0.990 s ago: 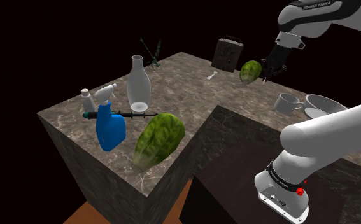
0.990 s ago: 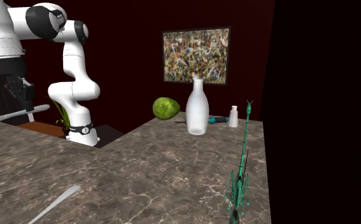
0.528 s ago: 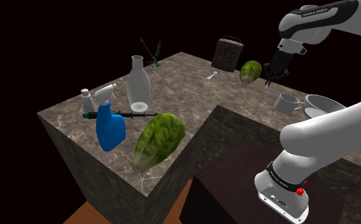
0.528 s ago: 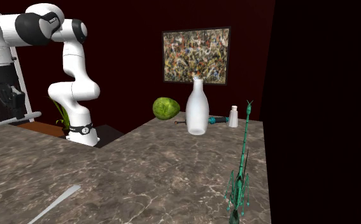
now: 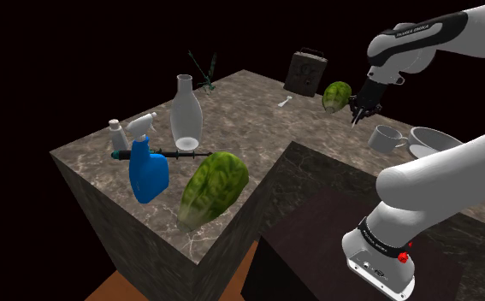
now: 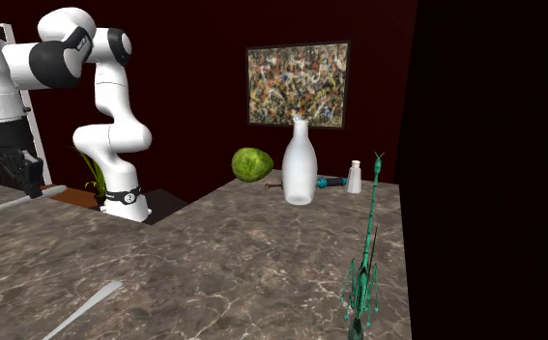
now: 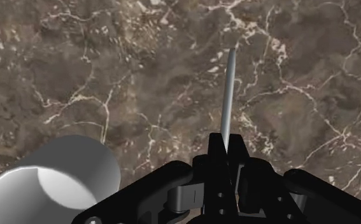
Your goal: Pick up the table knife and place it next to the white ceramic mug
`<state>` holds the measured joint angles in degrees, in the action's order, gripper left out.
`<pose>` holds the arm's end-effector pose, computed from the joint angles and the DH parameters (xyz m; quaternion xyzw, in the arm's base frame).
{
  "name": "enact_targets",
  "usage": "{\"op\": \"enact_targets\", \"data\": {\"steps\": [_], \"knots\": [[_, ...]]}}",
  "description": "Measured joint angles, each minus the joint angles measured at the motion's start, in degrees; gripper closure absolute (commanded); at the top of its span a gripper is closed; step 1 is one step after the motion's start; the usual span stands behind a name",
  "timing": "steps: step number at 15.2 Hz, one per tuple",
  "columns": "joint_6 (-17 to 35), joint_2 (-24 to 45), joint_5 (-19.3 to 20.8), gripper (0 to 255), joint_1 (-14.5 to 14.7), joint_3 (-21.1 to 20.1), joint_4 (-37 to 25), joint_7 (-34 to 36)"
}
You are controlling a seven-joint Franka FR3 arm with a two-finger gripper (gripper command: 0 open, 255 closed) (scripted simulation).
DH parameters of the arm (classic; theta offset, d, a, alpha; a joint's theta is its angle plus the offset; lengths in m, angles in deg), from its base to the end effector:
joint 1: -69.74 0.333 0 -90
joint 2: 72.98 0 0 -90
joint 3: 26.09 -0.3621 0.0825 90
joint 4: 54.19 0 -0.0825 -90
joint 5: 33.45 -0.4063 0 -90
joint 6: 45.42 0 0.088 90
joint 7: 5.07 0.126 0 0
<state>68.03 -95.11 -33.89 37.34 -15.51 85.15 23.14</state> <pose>0.3054 -0.2875 0.4529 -0.8157 0.5762 0.0309 0.0421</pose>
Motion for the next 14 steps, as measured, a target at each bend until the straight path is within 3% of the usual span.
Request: {"op": "enact_targets", "data": {"steps": [14], "knots": [[11.4, 5.0, -0.8, 255, 0.3, 0.7, 6.4, -1.2]]}}
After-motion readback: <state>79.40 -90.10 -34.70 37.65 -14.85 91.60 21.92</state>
